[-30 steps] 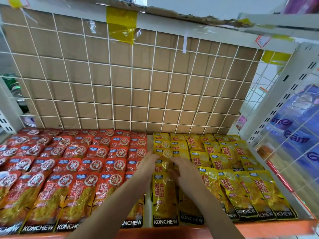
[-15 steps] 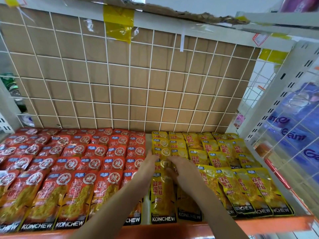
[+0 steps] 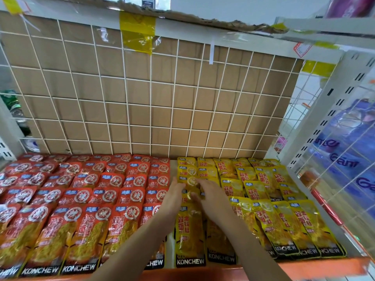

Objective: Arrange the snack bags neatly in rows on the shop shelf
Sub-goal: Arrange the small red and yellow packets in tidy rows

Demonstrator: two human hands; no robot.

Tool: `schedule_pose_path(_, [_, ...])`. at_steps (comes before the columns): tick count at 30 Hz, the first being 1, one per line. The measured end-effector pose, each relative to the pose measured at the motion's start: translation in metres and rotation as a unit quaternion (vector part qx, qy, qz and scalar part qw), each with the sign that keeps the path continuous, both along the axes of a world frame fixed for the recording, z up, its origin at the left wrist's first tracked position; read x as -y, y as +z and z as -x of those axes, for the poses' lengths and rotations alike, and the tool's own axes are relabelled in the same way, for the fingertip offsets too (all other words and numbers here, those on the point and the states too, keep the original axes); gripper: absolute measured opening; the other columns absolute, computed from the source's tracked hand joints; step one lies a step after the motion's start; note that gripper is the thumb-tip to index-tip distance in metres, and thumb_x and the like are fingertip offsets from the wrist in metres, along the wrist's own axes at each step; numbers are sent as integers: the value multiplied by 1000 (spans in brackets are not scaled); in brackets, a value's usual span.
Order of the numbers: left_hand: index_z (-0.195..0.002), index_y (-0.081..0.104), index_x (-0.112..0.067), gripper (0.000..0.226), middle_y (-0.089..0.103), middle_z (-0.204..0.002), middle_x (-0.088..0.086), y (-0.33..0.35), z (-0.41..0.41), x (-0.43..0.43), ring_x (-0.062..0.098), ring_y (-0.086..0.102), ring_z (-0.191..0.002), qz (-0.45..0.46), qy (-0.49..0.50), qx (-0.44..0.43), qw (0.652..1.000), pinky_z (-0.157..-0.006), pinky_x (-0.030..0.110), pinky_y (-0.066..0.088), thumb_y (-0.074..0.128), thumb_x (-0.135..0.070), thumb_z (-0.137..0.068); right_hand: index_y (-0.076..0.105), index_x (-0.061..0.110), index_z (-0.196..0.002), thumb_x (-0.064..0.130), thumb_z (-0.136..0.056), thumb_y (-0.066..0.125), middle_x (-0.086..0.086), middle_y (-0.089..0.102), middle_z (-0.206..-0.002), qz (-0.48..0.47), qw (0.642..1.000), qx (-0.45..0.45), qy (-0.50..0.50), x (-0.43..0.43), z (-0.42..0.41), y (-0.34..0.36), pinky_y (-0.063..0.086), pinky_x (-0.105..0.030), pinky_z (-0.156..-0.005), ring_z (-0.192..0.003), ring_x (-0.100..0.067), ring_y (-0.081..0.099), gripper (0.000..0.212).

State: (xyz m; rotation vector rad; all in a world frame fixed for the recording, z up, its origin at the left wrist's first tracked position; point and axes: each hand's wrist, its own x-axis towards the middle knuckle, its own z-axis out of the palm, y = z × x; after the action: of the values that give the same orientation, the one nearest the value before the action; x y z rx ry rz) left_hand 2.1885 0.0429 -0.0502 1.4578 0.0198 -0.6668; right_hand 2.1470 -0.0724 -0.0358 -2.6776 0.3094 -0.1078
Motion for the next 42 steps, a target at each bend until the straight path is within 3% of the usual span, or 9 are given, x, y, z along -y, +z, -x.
schedule_pose_path(6, [-110,60,-17,44,64,-111,13,20,-18,6,31,59,-106,-10,49,6,999,-98,52,44,43,-44,-79,32,14,-143,30,-92,55,-6,40,-145,-186,979,33,-72,7,-29,12,34,-35,-108,-132,-20,38,59])
schedule_pose_path(9, [-102,61,-13,31,66,-91,12,24,-25,10,29,64,-91,-12,48,-8,999,-82,43,53,38,-32,-94,30,12,-143,24,-89,58,-9,40,-144,-237,968,2,-89,7,-46,12,35,-40,-107,-133,-25,38,62])
schedule_pose_path(11, [-100,62,-11,32,67,-87,11,20,-29,13,28,64,-86,-22,36,-6,999,-74,38,54,36,-29,-96,31,9,-143,18,-87,60,-10,43,-142,-223,971,-12,-82,5,-53,8,35,-35,-106,-131,-27,40,63])
schedule_pose_path(14, [-107,62,-11,35,67,-100,16,18,-30,14,30,65,-95,-33,22,-4,999,-79,40,54,36,-31,-96,28,11,-145,16,-87,60,-10,38,-146,-193,978,-24,-68,4,-57,3,31,-27,-103,-133,-25,36,66])
schedule_pose_path(18, [-94,62,-12,31,66,-85,11,20,-43,13,25,64,-81,-39,25,-3,999,-68,31,52,36,-30,-97,31,10,-143,16,-89,58,-9,41,-144,-183,981,5,-69,10,-59,5,30,-26,-104,-132,-24,38,60])
schedule_pose_path(22, [-88,58,-10,30,59,-75,11,31,-65,19,21,58,-68,-24,47,-12,999,-59,26,49,36,-27,-98,30,9,-143,24,-92,55,-12,41,-144,-78,995,-28,-49,22,-68,12,29,-30,-105,-132,-27,37,60])
schedule_pose_path(25, [-83,59,-8,29,59,-72,7,34,-81,23,20,57,-68,-26,47,-14,998,-66,29,46,40,-25,-97,37,8,-137,24,-93,52,-15,43,-140,-37,996,-76,-27,29,-74,16,31,-35,-106,-130,-30,38,50])
schedule_pose_path(36, [-85,57,-9,27,57,-72,6,38,-87,25,17,56,-64,-28,3,-22,999,-55,23,46,40,-26,-97,36,16,-140,23,-94,51,-10,45,-140,-53,996,-69,4,31,-81,5,33,-32,-105,-128,-27,42,50])
schedule_pose_path(42, [-82,58,-13,25,62,-88,6,40,-71,14,17,58,-77,-23,26,15,999,-69,28,45,41,-25,-96,35,19,-142,30,-93,54,-3,41,-145,-88,996,-12,-5,32,-66,8,30,-29,-108,-132,-20,38,54])
